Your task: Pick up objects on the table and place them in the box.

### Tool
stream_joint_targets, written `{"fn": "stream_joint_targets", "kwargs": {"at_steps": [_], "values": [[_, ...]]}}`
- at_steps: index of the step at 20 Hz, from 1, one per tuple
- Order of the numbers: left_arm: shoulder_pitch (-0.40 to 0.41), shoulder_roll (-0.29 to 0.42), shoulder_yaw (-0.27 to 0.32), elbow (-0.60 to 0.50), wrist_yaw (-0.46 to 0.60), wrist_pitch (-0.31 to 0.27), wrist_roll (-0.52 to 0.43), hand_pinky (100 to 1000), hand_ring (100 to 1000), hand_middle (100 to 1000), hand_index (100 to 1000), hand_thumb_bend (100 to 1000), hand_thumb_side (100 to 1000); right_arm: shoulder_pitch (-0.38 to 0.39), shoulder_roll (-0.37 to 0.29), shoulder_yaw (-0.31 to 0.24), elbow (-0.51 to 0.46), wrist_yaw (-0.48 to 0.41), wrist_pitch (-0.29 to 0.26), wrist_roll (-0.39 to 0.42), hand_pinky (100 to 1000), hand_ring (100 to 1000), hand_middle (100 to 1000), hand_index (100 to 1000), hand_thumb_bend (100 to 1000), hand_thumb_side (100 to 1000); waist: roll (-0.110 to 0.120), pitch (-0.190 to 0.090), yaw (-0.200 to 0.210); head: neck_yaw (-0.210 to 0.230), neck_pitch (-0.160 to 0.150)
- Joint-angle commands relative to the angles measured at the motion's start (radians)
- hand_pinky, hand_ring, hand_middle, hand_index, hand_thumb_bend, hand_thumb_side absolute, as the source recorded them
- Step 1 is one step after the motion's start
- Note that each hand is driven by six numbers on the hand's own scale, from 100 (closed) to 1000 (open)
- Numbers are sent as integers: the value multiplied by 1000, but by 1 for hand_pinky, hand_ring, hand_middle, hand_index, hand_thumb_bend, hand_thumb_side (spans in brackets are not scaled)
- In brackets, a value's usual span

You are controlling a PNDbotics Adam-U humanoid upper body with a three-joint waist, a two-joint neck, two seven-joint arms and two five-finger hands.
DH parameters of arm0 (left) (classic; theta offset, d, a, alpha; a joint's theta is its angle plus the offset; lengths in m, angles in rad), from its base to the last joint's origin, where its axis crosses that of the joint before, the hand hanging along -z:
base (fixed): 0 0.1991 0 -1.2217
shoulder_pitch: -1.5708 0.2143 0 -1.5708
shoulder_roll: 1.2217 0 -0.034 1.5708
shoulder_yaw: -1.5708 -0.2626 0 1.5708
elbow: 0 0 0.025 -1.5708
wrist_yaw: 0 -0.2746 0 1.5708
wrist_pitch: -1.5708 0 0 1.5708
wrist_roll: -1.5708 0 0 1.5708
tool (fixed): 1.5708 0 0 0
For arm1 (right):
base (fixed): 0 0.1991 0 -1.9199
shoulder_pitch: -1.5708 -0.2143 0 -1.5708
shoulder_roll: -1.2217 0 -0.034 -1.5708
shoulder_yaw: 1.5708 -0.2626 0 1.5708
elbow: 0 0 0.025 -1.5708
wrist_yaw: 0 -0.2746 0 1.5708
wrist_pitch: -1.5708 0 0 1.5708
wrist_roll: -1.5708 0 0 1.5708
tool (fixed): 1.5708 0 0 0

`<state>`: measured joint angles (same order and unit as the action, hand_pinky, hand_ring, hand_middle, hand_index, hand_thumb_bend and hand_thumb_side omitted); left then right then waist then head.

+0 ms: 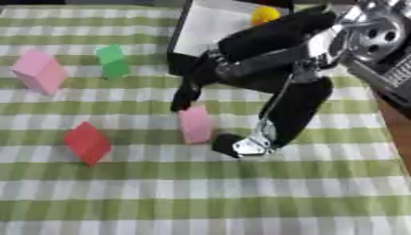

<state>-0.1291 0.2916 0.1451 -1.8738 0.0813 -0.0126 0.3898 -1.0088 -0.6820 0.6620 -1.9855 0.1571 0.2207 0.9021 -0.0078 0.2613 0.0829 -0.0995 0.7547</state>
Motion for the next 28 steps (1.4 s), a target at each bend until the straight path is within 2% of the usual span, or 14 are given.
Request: {"fn": "stream_joint_targets", "kwargs": {"at_steps": [1,5,9,20,25,28], "values": [[-2,23,7,-13,0,-1,-1,766,809,799,805,100,766,-2,9,-6,-5,46,28,5,953,870,821,917,198,506,-8,-35,2,0,0],[-2,22,7,-14,1,-1,-2,767,809,798,805,100,766,17,38,8,44,109,19,-3,956,874,826,921,197,532,-9,-34,6,-1,-2],[-4,22,5,-14,1,-1,-3,767,810,798,805,100,767,26,71,25,104,178,-13,-21,960,883,837,927,199,533,-10,-31,9,-5,-5],[-4,18,5,-14,3,-1,-5,767,810,798,805,100,767,53,128,28,288,305,-90,-113,958,888,844,927,224,537,-11,-27,14,-5,-10],[-5,15,5,-15,4,-1,-5,768,810,798,805,100,767,64,147,28,351,335,-124,-127,959,889,845,929,235,582,-10,-24,17,-6,-11],[-6,14,5,-15,4,-1,-5,768,810,798,805,100,767,70,155,28,377,341,-145,-118,967,893,840,934,269,646,-9,-23,19,-7,-12]]}}
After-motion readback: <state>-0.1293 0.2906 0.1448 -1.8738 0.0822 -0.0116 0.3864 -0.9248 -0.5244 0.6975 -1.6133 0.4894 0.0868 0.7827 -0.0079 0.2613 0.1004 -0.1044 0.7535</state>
